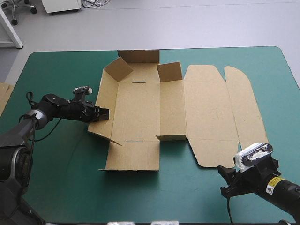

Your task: Fold the box

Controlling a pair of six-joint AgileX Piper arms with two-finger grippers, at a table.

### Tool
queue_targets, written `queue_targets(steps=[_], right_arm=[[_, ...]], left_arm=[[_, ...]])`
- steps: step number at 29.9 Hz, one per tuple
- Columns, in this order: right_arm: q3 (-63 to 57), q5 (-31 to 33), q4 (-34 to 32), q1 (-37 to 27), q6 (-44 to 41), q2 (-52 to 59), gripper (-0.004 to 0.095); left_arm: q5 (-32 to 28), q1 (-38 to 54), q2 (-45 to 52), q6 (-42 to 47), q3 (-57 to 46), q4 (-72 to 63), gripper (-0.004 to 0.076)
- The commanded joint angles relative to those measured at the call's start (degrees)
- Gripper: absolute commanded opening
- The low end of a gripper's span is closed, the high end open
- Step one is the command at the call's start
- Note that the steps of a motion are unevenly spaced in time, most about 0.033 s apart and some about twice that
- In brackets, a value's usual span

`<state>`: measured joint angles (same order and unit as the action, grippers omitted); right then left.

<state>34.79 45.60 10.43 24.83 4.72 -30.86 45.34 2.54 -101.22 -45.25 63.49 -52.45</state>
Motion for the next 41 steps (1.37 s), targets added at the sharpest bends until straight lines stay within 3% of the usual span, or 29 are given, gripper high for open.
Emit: queue_targets(steps=[1, 6, 9, 16, 29, 37, 41], right_arm=[[2.19, -3.20, 0.27, 0.01, 0.09, -0.53, 0.0540], [5.33, -1.70, -1.50, 0.01, 0.09, -0.53, 0.0540], [9.15, -0.47, -4.53, 0.01, -1.01, -0.63, 0.0539], [15.97, 2.26, -13.39, 0.01, -13.22, -0.99, 0.0539], [19.33, 10.59, -22.25, 0.01, -20.39, -2.74, 0.0538], [21.17, 14.45, -23.28, 0.01, -22.65, -2.75, 0.0538], [23.84, 14.83, -24.23, 0.01, -23.08, -2.75, 0.0538]], left_arm=[[2.24, -0.29, 2.64, 0.53, 3.55, -0.18, -0.0010], [8.38, -1.28, 2.68, 5.13, 10.23, 7.44, -0.0010], [9.16, -4.42, 3.04, 11.72, 14.70, 17.68, -0.0010], [9.25, -17.01, 3.88, 22.85, 24.10, 42.09, -0.0010], [6.72, -39.21, 7.94, 24.38, 31.21, 74.42, -0.0010], [5.66, -50.03, 9.21, 24.56, 31.21, 93.30, -0.0010], [4.91, -53.42, 9.51, 28.74, 31.21, 99.49, -0.0010]])
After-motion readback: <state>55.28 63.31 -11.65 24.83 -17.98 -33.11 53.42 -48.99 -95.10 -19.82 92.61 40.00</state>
